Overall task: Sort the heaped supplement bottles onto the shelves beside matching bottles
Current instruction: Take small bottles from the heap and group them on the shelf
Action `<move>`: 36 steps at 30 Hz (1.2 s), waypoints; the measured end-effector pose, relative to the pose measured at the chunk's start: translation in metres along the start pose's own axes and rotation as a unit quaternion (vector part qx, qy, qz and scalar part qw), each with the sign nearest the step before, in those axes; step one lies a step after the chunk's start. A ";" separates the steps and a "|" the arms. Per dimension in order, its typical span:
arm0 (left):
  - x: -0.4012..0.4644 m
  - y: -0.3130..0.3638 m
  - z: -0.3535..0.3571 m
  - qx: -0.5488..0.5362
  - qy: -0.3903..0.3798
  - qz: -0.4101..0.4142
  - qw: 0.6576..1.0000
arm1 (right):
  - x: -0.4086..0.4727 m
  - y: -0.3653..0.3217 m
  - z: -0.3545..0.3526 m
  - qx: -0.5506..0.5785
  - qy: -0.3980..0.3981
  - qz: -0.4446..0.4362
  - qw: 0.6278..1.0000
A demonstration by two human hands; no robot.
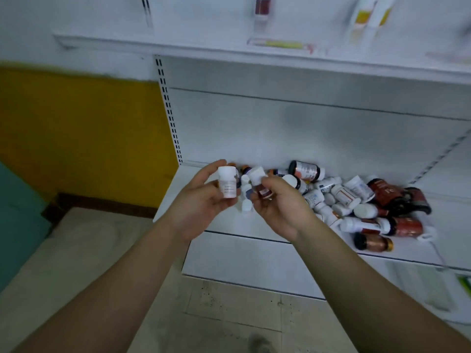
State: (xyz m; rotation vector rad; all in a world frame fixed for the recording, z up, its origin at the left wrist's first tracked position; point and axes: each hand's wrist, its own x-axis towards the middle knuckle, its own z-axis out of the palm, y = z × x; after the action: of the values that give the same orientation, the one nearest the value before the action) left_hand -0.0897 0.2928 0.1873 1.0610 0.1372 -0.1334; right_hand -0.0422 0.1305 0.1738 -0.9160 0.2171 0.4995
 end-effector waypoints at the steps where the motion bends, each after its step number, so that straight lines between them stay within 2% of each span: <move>1: -0.011 0.012 0.005 0.007 -0.014 0.011 1.000 | -0.012 -0.006 0.008 0.003 0.000 -0.008 1.000; 8: -0.072 0.072 0.054 0.143 -0.037 0.134 0.980 | -0.098 -0.053 0.045 0.004 -0.055 -0.101 0.993; 13: -0.095 0.092 0.104 0.178 -0.061 0.201 0.961 | -0.147 -0.092 0.055 -0.042 -0.080 -0.168 0.982; 18: -0.105 0.097 0.171 0.135 -0.116 0.219 0.959 | -0.191 -0.146 0.035 -0.110 -0.092 -0.256 0.956; 26: -0.095 0.072 0.265 0.153 -0.134 0.227 0.953 | -0.235 -0.222 -0.024 -0.186 -0.068 -0.312 0.929; 30: -0.085 0.065 0.287 0.183 -0.115 0.225 0.950 | -0.234 -0.246 -0.042 -0.206 -0.053 -0.310 0.927; 36: -0.055 0.079 0.291 0.282 -0.056 0.246 0.926 | -0.210 -0.271 -0.052 -0.226 -0.041 -0.315 0.921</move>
State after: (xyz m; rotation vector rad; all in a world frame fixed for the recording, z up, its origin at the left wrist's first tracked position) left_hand -0.1165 0.0786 0.4046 1.6276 -0.2921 0.2369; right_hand -0.0867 -0.1159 0.4144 -1.3426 -0.2854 -0.0231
